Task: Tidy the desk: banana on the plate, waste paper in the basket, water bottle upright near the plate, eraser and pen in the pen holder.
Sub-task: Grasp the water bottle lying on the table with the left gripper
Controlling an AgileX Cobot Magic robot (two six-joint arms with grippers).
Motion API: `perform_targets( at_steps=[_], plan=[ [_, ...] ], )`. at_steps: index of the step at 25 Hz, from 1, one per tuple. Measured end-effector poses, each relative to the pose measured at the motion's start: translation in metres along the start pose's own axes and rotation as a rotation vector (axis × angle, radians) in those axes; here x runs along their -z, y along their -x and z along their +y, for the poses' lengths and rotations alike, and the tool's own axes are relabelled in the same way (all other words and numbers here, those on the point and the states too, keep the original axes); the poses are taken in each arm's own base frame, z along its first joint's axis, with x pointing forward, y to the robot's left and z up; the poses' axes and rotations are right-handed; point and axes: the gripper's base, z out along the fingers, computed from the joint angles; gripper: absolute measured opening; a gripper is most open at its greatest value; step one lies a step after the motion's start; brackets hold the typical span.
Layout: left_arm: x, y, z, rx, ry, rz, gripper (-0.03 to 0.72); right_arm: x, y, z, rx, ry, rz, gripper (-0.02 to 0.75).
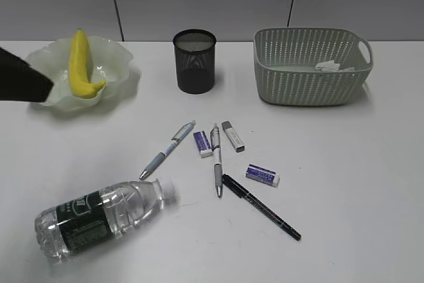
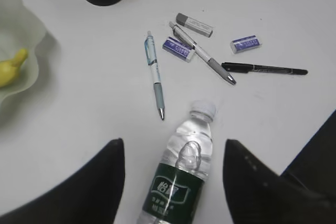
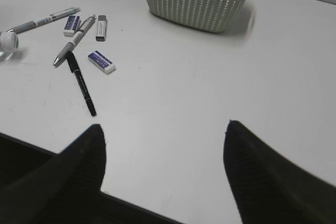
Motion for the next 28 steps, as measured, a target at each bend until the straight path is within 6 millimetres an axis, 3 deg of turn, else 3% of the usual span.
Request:
perform_targets(
  at_steps=[2, 6, 9, 12, 15, 21, 28],
  plan=[
    [-0.026, 0.014, 0.007, -0.038, -0.036, 0.081, 0.461, 0.0, 0.0, 0.0, 0.0, -0.001, 0.0, 0.552],
    [-0.076, 0.032, 0.003, -0.169, -0.093, 0.234, 0.498, 0.0, 0.0, 0.0, -0.002, -0.002, 0.0, 0.552],
    [-0.113, 0.031, -0.007, -0.228, -0.116, 0.359, 0.509, 0.0, 0.0, 0.0, -0.005, -0.003, 0.0, 0.552],
    [-0.138, 0.02, -0.014, -0.252, -0.135, 0.471, 0.51, 0.0, 0.0, 0.0, -0.005, -0.003, 0.0, 0.552],
    [-0.15, 0.009, -0.016, -0.245, -0.144, 0.515, 0.519, 0.0, 0.0, 0.0, -0.005, -0.003, 0.001, 0.552],
    [-0.165, -0.003, -0.013, -0.237, -0.119, 0.508, 0.606, 0.0, 0.0, 0.0, -0.003, -0.005, 0.001, 0.552],
    [-0.192, -0.019, -0.008, -0.213, -0.134, 0.584, 0.613, 0.0, 0.0, 0.0, -0.004, -0.005, 0.001, 0.552]
  ],
)
